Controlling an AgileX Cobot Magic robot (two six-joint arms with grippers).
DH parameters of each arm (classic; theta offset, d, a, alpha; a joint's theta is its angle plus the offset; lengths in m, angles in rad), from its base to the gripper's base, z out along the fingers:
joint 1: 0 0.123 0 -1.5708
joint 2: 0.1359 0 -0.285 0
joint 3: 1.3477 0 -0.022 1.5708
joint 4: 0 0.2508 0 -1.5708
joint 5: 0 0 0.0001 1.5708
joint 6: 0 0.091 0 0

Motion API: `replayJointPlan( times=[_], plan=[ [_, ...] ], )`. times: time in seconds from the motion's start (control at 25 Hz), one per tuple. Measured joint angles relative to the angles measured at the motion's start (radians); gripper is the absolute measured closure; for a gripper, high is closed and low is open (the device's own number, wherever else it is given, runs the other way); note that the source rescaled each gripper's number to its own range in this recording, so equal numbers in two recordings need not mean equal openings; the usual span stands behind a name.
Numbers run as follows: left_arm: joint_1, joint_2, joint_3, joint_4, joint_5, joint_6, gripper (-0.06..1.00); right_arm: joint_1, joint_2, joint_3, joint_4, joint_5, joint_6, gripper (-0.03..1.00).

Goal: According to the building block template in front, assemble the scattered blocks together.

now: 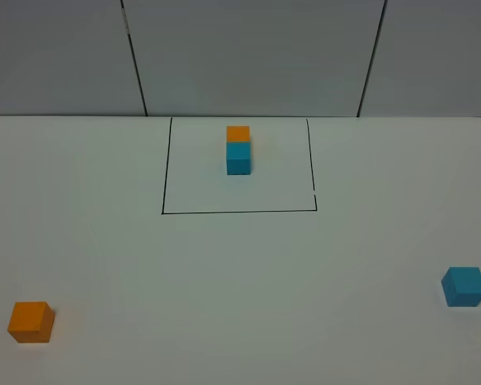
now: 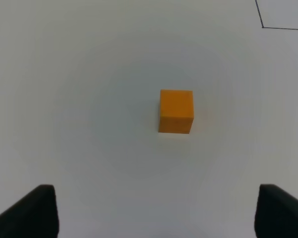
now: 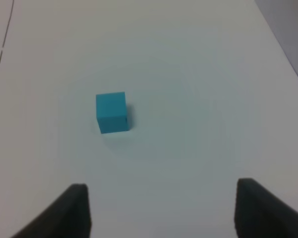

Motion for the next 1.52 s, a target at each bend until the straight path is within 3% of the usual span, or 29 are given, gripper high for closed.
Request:
replayJointPlan(
  times=[1.52],
  plan=[
    [0.0,0.0,0.0,0.0,0.0,0.0,-0.03,0.0,0.0,0.0,0.0,0.0,0.0,0.4]
  ],
)
